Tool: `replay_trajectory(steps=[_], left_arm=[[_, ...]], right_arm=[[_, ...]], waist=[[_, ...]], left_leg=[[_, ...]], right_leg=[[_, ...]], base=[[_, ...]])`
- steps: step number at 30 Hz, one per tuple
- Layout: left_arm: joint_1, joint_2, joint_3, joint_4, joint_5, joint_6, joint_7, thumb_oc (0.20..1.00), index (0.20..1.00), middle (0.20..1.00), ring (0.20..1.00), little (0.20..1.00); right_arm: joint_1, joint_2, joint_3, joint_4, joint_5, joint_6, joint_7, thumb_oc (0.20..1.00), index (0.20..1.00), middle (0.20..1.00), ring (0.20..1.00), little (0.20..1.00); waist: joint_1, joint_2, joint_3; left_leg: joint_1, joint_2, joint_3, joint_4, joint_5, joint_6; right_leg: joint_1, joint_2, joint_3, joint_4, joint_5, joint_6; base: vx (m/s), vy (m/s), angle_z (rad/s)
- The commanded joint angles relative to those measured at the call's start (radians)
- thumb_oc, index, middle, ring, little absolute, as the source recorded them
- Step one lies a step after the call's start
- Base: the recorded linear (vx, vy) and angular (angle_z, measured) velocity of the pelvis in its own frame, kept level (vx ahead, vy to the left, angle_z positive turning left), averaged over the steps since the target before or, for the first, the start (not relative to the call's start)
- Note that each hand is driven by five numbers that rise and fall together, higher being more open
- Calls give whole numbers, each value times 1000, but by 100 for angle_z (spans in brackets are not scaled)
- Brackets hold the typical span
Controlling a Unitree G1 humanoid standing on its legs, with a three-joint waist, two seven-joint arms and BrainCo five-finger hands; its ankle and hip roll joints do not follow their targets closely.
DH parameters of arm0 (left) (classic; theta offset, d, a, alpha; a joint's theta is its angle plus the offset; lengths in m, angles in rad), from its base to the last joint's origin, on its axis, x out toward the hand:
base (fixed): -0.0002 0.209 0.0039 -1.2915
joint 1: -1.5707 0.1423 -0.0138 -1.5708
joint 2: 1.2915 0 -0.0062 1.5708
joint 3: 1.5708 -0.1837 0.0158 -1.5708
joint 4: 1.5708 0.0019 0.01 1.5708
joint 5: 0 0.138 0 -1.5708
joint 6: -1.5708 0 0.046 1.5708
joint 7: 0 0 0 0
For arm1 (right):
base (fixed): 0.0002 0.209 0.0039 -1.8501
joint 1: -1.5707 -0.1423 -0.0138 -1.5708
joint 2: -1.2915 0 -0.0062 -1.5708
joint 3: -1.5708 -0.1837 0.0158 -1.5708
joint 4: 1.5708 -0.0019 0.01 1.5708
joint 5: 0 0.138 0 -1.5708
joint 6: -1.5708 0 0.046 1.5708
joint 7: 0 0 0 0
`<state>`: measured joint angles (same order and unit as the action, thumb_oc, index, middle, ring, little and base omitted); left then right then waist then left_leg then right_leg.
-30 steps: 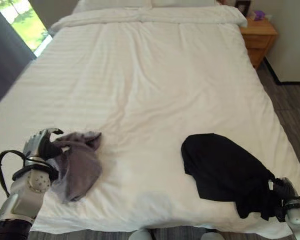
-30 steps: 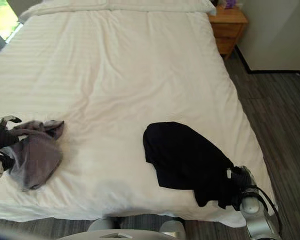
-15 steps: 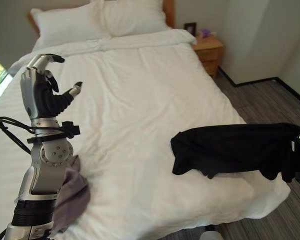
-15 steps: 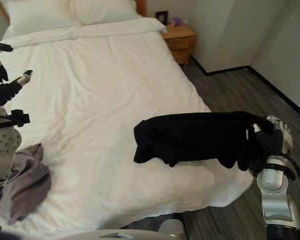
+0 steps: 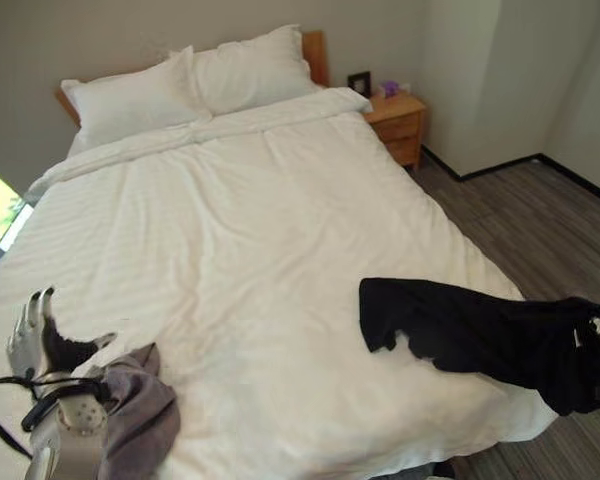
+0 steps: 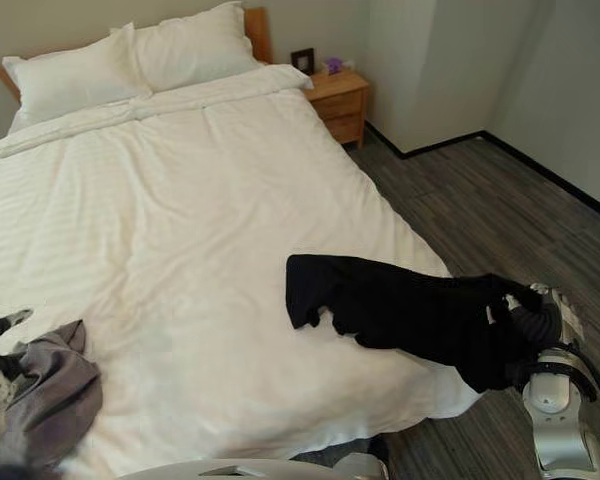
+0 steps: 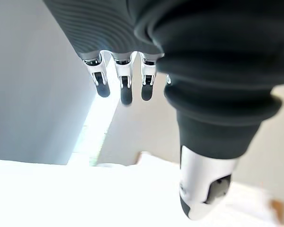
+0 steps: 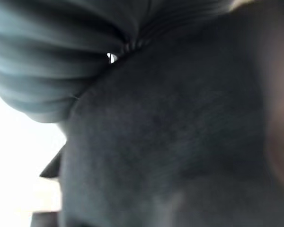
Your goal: Pick up bed clothes into laundry basket.
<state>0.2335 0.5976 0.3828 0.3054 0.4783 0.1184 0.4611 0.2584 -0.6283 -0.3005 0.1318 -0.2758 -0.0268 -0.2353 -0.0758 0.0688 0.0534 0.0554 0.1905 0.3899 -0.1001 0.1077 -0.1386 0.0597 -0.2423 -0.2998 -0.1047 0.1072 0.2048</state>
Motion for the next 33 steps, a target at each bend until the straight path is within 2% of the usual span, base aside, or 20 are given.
replay_trajectory(steps=[1, 6, 12, 19, 21, 22, 23, 24, 25, 27, 29, 30, 31, 33], left_arm=[[-61, 102, 70, 12, 51, 40, 2, 1000, 1000, 1000, 1000, 1000], [-39, 88, 65, 88, 36, 42, -1, 1000, 1000, 1000, 1000, 1000], [-38, 49, 6, 158, 30, 50, -19, 1000, 1000, 1000, 1000, 1000], [-80, 29, -59, 193, 31, 49, -22, 1000, 1000, 1000, 1000, 1000], [-148, 45, -147, 324, 26, 59, -37, 1000, 1000, 1000, 1000, 1000], [-156, 46, -151, 332, 25, 57, -35, 1000, 1000, 1000, 1000, 1000], [-177, 51, -193, 396, 49, 66, -61, 583, 583, 583, 583, 583], [-204, 44, -272, 506, 100, 67, -145, 200, 200, 200, 200, 200], [-209, 44, -275, 510, 101, 65, -145, 200, 200, 200, 200, 200], [-169, 35, -279, 487, 132, 61, -210, 200, 200, 200, 200, 200], [-132, 32, -255, 436, 138, 64, -213, 200, 200, 200, 200, 200], [-49, 68, -145, 217, 169, 68, -191, 200, 200, 200, 200, 200], [-39, 67, -138, 205, 172, 71, -197, 200, 200, 200, 200, 200], [-68, 153, -29, 59, 206, 74, -137, 200, 200, 200, 200, 200]], right_arm=[[-81, -23, -17, -57, -4, -30, -2, 200, 200, 200, 200, 200], [-90, -27, 2, -54, 1, -30, 4, 200, 200, 200, 200, 200], [-98, -28, 21, -55, -3, -36, 7, 200, 200, 200, 200, 200], [-133, -24, 33, -69, 13, -43, -4, 200, 200, 200, 200, 200], [-174, -29, 68, -65, 41, -57, -15, 200, 200, 200, 200, 200], [-177, -29, 66, -63, 41, -58, -16, 200, 200, 200, 200, 200], [-187, -33, 76, -65, 45, -61, -14, 200, 200, 200, 200, 200], [-203, -39, 84, -59, 55, -61, -10, 200, 200, 200, 200, 200], [-202, -40, 82, -58, 56, -62, -9, 200, 200, 200, 200, 200], [-185, -37, 63, -50, 48, -56, -3, 200, 200, 200, 200, 200], [-175, -35, 48, -53, 40, -53, 0, 200, 200, 200, 200, 200], [-143, -30, -4, -71, 28, -51, 10, 200, 200, 200, 200, 200], [-142, -29, -3, -73, 28, -51, 11, 200, 200, 200, 200, 200], [-129, -31, -35, -101, 20, -62, 18, 200, 200, 200, 200, 200]], waist=[[15, -66, 8], [25, -69, 11], [32, -79, 20], [35, -111, 82], [25, -132, 120], [27, -133, 120], [22, -138, 129], [18, -145, 136], [20, -144, 136], [21, -140, 132], [22, -137, 130], [28, -122, 121], [27, -124, 121], [24, -108, 95]], left_leg=[[25, -28, -27, 13, -104, 16], [18, -24, -32, 13, -94, 12], [-1, -24, -37, 13, -90, 14], [-79, -9, -51, 13, -75, 14], [-121, 4, -53, 13, -57, 11], [-127, 3, -53, 13, -49, 13], [-133, 8, -52, 13, -52, 11], [-145, 12, -50, 13, -49, 11], [-146, 12, -50, 13, -49, 11], [-140, 11, -45, 13, -56, 12], [-135, 8, -42, 13, -60, 13], [-119, 2, -43, 13, -72, 14], [-117, 2, -43, 13, -72, 14], [-91, -5, -42, 13, -84, 12]], right_leg=[[33, -14, -63, 35, -75, 13], [34, -12, -62, 29, -73, 11], [22, -12, -56, 27, -74, 12], [-56, 0, -29, 31, -66, 15], [-106, 13, -17, 33, -57, 12], [-112, 13, -17, 32, -51, 10], [-120, 16, -16, 34, -53, 13], [-132, 18, -15, 34, -51, 12], [-132, 18, -15, 34, -51, 12], [-129, 16, -17, 33, -53, 13], [-124, 14, -16, 32, -56, 13], [-109, 8, -11, 30, -63, 13], [-107, 8, -11, 30, -63, 13], [-80, 0, -9, 28, -72, 14]], base=[[36, -10, 24], [19, 0, 14], [-4, 19, 6], [-85, -6, 1], [-187, -33, -5], [-141, -29, -6], [-84, -6, -6], [-63, -4, -6], [-29, 7, -3], [21, 15, 1], [51, 37, 1], [49, 37, -1], [54, 45, 2], [52, 30, 4]])
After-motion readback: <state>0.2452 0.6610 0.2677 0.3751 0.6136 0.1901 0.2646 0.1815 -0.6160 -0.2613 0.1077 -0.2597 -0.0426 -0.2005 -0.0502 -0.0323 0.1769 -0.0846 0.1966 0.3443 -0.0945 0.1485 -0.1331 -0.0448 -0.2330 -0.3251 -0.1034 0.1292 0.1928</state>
